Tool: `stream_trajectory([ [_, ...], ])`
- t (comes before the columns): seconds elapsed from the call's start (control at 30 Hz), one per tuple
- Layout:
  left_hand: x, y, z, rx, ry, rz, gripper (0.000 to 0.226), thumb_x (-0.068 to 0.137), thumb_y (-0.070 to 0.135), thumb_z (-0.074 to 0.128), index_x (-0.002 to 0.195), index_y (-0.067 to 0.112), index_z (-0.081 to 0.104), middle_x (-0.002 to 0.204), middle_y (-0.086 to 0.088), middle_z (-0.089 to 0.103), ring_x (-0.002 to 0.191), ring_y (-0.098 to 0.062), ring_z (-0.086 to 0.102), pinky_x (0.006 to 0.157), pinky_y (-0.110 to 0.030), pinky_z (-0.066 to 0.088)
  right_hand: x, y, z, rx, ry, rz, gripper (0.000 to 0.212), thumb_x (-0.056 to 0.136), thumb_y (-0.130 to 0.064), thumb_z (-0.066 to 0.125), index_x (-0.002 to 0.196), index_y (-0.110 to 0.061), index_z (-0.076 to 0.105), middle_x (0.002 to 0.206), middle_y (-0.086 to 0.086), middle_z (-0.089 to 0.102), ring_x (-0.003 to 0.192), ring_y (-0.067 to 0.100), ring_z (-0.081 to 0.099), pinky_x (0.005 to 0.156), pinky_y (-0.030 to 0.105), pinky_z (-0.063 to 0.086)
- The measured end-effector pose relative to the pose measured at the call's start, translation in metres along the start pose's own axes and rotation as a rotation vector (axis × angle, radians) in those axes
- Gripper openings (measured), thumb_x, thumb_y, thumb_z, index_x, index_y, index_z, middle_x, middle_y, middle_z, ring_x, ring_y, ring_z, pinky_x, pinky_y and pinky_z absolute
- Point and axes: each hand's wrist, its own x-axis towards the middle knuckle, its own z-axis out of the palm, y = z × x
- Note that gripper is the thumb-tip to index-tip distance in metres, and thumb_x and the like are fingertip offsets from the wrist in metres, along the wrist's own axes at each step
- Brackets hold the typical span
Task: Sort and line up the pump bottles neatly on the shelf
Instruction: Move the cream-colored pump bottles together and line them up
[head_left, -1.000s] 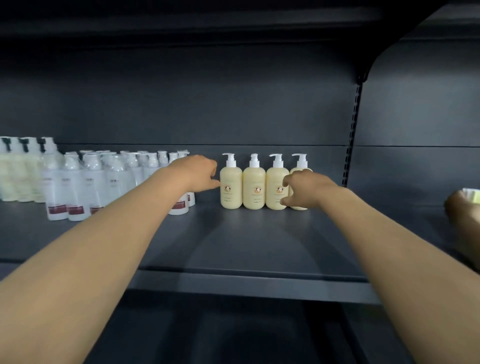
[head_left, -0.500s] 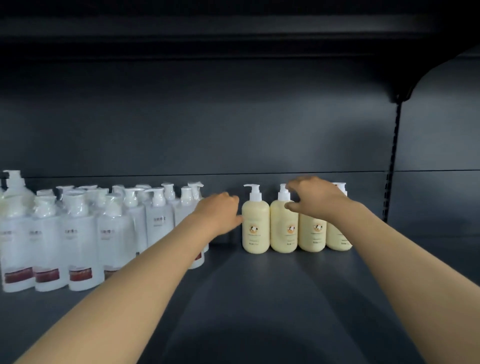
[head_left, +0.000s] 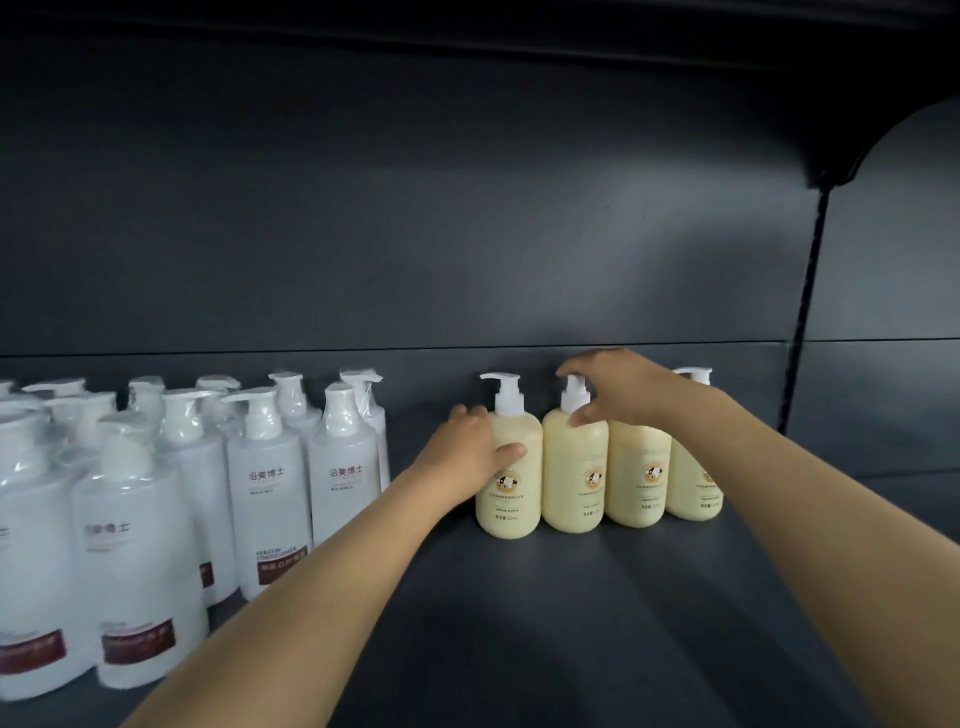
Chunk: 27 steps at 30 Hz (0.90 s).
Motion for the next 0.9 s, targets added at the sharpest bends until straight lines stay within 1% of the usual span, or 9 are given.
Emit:
stream_trajectory([
  [0.1, 0.004, -0.005, 0.006, -0.132, -0.008, -0.011, 0.052, 0.087, 0.043, 0.057, 0.121, 0.005, 0.045, 0.125, -0.012, 0.046, 0.112, -0.027, 0.049, 0.084, -0.031, 0.039, 0.004, 0.000, 0.004, 0.020, -0.009, -0.008, 0.064, 0.077, -0.039, 0.072, 0.133, -0.021, 0.048, 0.130, 0.002, 0.055, 0.116, 0.021, 0.050, 0.094, 0.034, 0.043],
  [0.2, 0.006, -0.008, 0.012, -0.212, 0.011, 0.003, 0.054, 0.086, 0.040, 0.059, 0.127, 0.009, 0.044, 0.129, -0.011, 0.046, 0.118, -0.024, 0.045, 0.088, -0.030, 0.038, 0.005, -0.001, 0.007, 0.051, 0.002, -0.039, 0.059, 0.078, -0.039, 0.071, 0.130, -0.019, 0.052, 0.130, 0.002, 0.054, 0.119, 0.019, 0.048, 0.088, 0.028, 0.040],
  [0.27, 0.005, -0.008, 0.015, -0.239, 0.035, -0.002, 0.058, 0.086, 0.039, 0.059, 0.132, 0.010, 0.040, 0.132, -0.011, 0.044, 0.122, -0.024, 0.043, 0.090, -0.028, 0.035, 0.006, -0.001, 0.006, 0.033, -0.039, -0.064, 0.064, 0.077, -0.039, 0.072, 0.133, -0.020, 0.049, 0.131, 0.002, 0.050, 0.121, 0.019, 0.046, 0.083, 0.024, 0.035],
  [0.4, 0.002, -0.006, 0.018, -0.269, 0.081, -0.008, 0.057, 0.087, 0.037, 0.059, 0.133, 0.010, 0.039, 0.130, -0.011, 0.043, 0.118, -0.023, 0.045, 0.086, -0.024, 0.033, 0.006, 0.002, 0.001, 0.021, -0.112, -0.084, 0.077, 0.072, -0.035, 0.078, 0.138, -0.021, 0.042, 0.135, 0.002, 0.045, 0.122, 0.020, 0.045, 0.086, 0.024, 0.036],
  [0.57, -0.001, -0.002, 0.023, -0.303, 0.134, -0.039, 0.058, 0.086, 0.037, 0.061, 0.133, 0.011, 0.038, 0.131, -0.011, 0.041, 0.116, -0.024, 0.047, 0.088, -0.026, 0.036, 0.000, 0.004, 0.011, 0.131, -0.023, -0.064, 0.083, 0.070, -0.034, 0.080, 0.139, -0.016, 0.038, 0.135, 0.006, 0.047, 0.121, 0.022, 0.045, 0.083, 0.021, 0.032],
  [0.63, -0.001, -0.002, 0.024, -0.307, 0.158, -0.053, 0.060, 0.085, 0.037, 0.062, 0.133, 0.011, 0.037, 0.132, -0.010, 0.041, 0.117, -0.024, 0.047, 0.092, -0.028, 0.037, -0.003, 0.004, 0.016, 0.211, 0.022, -0.036, 0.083, 0.071, -0.033, 0.080, 0.140, -0.016, 0.037, 0.136, 0.006, 0.047, 0.120, 0.021, 0.047, 0.082, 0.020, 0.032],
  [0.7, -0.002, -0.001, 0.025, -0.304, 0.179, -0.062, 0.062, 0.083, 0.039, 0.064, 0.132, 0.011, 0.038, 0.131, -0.010, 0.041, 0.116, -0.024, 0.048, 0.091, -0.028, 0.037, -0.006, 0.005, 0.019, 0.269, 0.050, -0.016, 0.082, 0.072, -0.031, 0.079, 0.140, -0.018, 0.036, 0.135, 0.006, 0.048, 0.117, 0.021, 0.047, 0.082, 0.021, 0.032],
  [0.77, -0.003, 0.000, 0.027, -0.305, 0.207, -0.073, 0.064, 0.082, 0.040, 0.065, 0.132, 0.010, 0.039, 0.129, -0.011, 0.042, 0.114, -0.024, 0.049, 0.089, -0.027, 0.038, -0.008, 0.005, 0.022, 0.315, 0.063, 0.001, 0.082, 0.072, -0.031, 0.079, 0.140, -0.020, 0.036, 0.134, 0.007, 0.048, 0.116, 0.021, 0.047, 0.083, 0.022, 0.034],
  [0.9, -0.004, 0.002, 0.031, -0.309, 0.254, -0.093, 0.065, 0.080, 0.043, 0.066, 0.130, 0.010, 0.040, 0.126, -0.011, 0.043, 0.110, -0.025, 0.051, 0.091, -0.032, 0.042, -0.009, 0.005, 0.026, 0.361, 0.082, 0.019, 0.082, 0.072, -0.031, 0.079, 0.140, -0.021, 0.035, 0.131, 0.008, 0.048, 0.115, 0.021, 0.048, 0.086, 0.024, 0.036],
])
